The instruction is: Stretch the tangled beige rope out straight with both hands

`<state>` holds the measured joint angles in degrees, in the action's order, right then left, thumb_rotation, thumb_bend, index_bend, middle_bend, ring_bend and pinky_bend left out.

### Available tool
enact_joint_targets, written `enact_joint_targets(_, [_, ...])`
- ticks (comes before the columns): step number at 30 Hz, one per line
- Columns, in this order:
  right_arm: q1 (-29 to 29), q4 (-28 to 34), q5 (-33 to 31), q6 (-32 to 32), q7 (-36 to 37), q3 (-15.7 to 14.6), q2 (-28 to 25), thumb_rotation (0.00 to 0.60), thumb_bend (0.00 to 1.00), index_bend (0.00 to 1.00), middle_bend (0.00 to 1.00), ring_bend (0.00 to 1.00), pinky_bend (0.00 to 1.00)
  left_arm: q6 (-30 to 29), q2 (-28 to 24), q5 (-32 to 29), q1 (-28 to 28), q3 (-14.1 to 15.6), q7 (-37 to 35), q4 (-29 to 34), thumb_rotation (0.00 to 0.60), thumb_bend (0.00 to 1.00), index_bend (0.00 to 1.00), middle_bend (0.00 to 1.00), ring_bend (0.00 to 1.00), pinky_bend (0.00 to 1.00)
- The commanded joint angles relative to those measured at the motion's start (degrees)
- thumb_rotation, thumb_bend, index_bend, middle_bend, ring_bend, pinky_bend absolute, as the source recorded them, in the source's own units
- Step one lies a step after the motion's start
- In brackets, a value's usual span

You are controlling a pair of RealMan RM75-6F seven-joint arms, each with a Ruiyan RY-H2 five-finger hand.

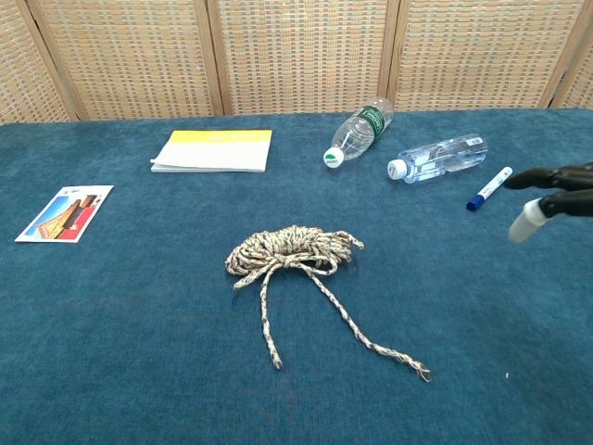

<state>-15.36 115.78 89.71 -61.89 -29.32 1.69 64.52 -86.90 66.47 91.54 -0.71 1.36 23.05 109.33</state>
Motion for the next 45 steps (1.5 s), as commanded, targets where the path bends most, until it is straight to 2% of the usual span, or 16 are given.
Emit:
enact_joint_targets(1, [-4.91,-2.14,-5.21,5.86,-1.28,2.21,3.31,0.600,0.00,0.28,0.00,0.00,0.00,0.74,0.52,-0.99,0.48,-0.40,0.92,-0.01,0.600,0.00,0.00,0.00,0.00,0.00])
enact_joint_targets(8, [-10.33,-7.79,-13.69,10.35,-2.79,4.53,12.36,0.600,0.10,0.37,0.00,0.00,0.00,2.06,1.03,-3.61,1.30,-1.17,1.92,0.09,0.600,0.00,0.00,0.00,0.00,0.00])
enact_joint_targets(16, [-13.92,-10.31,-21.06,11.95,-6.09,4.18,17.83,0.600,0.15,0.38,0.00,0.00,0.00,2.93,1.24,-4.95,1.96,-1.30,2.40,-0.05,0.600,0.00,0.00,0.00,0.00,0.00])
enact_joint_targets(22, [-15.83,-12.45,-25.27,10.46,-8.84,3.41,21.87,0.600,0.15,0.41,0.00,0.00,0.00,2.92,1.35,-5.20,2.13,-1.14,2.57,-0.02,0.600,0.00,0.00,0.00,0.00,0.00])
enact_joint_targets(29, [-16.98,-14.51,-28.35,8.83,-9.93,2.36,24.59,0.600,0.18,0.41,0.00,0.00,0.00,3.04,1.44,-5.60,2.39,-1.06,2.54,-0.06,0.600,0.00,0.00,0.00,0.00,0.00])
enact_joint_targets(45, [-19.46,-16.15,-34.11,6.97,-8.94,2.90,28.14,0.600,0.19,0.42,0.00,0.00,0.00,3.25,1.93,-6.53,2.83,-0.97,3.34,-0.28,0.600,0.00,0.00,0.00,0.00,0.00])
